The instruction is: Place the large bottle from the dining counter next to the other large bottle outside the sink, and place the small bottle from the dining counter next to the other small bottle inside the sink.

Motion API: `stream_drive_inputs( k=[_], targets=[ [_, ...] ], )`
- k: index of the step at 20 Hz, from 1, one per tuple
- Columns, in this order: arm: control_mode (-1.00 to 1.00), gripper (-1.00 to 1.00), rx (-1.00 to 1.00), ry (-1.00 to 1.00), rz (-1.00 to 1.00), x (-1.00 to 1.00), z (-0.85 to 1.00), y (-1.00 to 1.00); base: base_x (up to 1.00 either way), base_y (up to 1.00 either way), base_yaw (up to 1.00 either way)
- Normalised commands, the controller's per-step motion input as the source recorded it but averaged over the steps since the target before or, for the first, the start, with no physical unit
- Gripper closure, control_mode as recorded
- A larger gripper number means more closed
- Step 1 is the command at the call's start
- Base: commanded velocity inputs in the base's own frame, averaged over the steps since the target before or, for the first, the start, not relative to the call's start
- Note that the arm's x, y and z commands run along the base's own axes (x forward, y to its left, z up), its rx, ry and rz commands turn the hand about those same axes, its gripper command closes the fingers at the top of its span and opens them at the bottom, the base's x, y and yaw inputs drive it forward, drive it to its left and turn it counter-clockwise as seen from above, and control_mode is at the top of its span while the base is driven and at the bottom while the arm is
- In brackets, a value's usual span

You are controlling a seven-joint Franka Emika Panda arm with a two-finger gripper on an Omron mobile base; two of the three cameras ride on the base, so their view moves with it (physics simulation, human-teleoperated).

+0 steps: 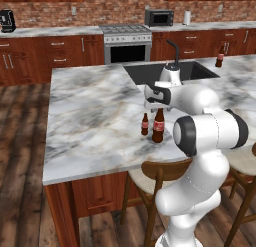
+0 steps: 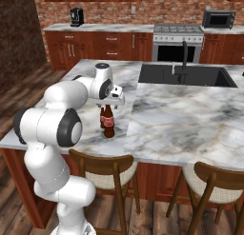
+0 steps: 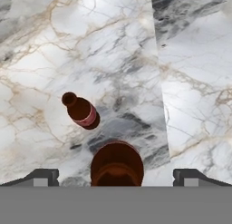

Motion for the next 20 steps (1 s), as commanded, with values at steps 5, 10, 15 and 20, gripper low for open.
stream_drive_inputs(
  k=[5, 10, 15, 20],
  targets=[
    [-1.0, -1.0, 0.0, 0.0, 0.0, 0.03, 0.0, 0.0, 0.0, 0.0, 0.0],
    [-1.0, -1.0, 0.0, 0.0, 0.0, 0.0, -0.02, 0.0, 0.0, 0.0, 0.0],
    [-1.0, -1.0, 0.0, 0.0, 0.0, 0.0, -0.1, 0.0, 0.0, 0.0, 0.0],
    [-1.0, -1.0, 0.0, 0.0, 0.0, 0.0, 0.0, 0.0, 0.0, 0.0, 0.0]
  ],
)
